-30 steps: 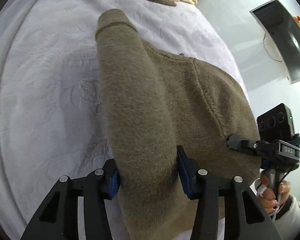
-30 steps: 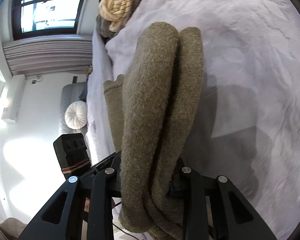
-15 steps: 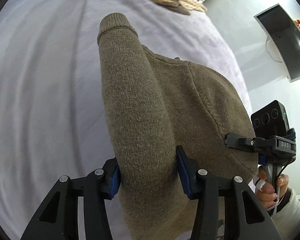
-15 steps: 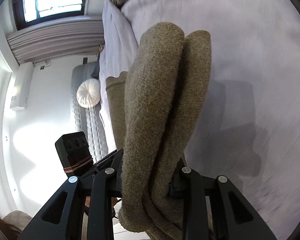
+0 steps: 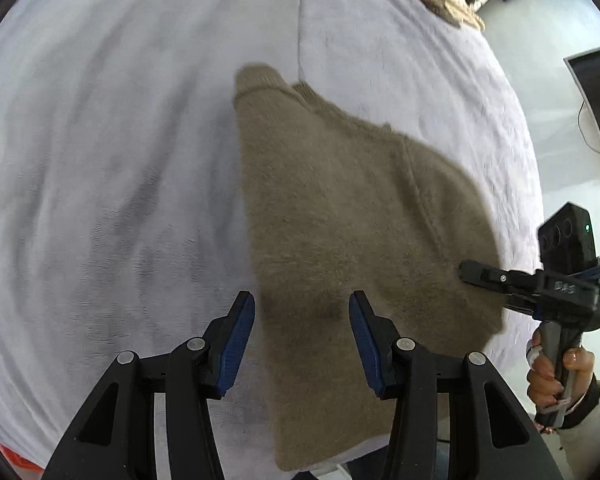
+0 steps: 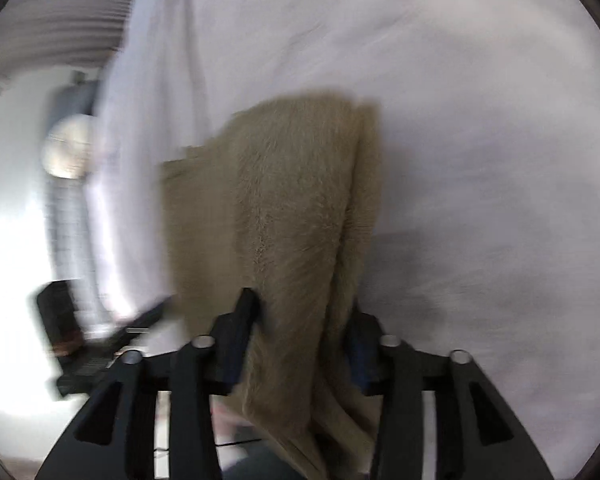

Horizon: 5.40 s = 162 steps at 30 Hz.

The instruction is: Fold small clothes

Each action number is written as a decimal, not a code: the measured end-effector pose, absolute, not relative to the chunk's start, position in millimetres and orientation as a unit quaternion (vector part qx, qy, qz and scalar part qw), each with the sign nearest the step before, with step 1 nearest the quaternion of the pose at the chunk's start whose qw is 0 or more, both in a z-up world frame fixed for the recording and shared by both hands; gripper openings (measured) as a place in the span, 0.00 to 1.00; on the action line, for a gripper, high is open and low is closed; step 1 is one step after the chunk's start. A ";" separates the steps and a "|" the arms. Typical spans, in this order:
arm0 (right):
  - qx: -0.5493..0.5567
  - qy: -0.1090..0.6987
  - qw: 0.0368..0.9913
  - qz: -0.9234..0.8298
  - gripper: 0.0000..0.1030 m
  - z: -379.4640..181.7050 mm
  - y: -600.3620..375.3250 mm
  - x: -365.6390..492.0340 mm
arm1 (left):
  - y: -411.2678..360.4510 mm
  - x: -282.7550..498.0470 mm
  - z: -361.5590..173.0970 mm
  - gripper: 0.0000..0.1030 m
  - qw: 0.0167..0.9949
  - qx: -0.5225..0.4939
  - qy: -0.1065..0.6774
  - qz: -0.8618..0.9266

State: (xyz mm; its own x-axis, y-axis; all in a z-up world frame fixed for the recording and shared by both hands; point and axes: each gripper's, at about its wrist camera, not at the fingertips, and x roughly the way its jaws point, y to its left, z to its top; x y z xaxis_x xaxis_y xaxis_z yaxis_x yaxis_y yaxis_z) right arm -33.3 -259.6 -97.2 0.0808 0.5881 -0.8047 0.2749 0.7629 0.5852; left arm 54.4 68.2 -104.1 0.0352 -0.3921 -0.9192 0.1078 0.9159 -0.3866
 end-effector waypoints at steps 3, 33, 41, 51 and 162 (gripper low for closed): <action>0.315 0.666 0.670 0.089 0.49 -86.5 -278.2 -34.2 | 81.4 54.9 -99.6 0.49 0.726 -0.101 0.663 -0.153; 0.107 0.708 0.697 0.042 0.14 -71.5 -190.5 -80.8 | 52.1 29.2 -110.3 0.65 0.727 0.015 0.680 -0.097; 0.118 0.717 0.682 0.083 0.17 -65.8 -167.8 -117.4 | 57.7 8.9 -105.5 0.65 0.715 0.024 0.690 -0.106; 0.107 0.745 0.656 0.056 0.17 -88.5 -155.4 -115.9 | 56.4 0.4 -98.0 0.65 0.713 0.022 0.691 -0.113; 0.088 0.629 0.771 -0.042 1.00 13.7 -170.6 -65.8 | 45.4 13.0 -30.0 1.00 0.777 0.045 0.626 -0.052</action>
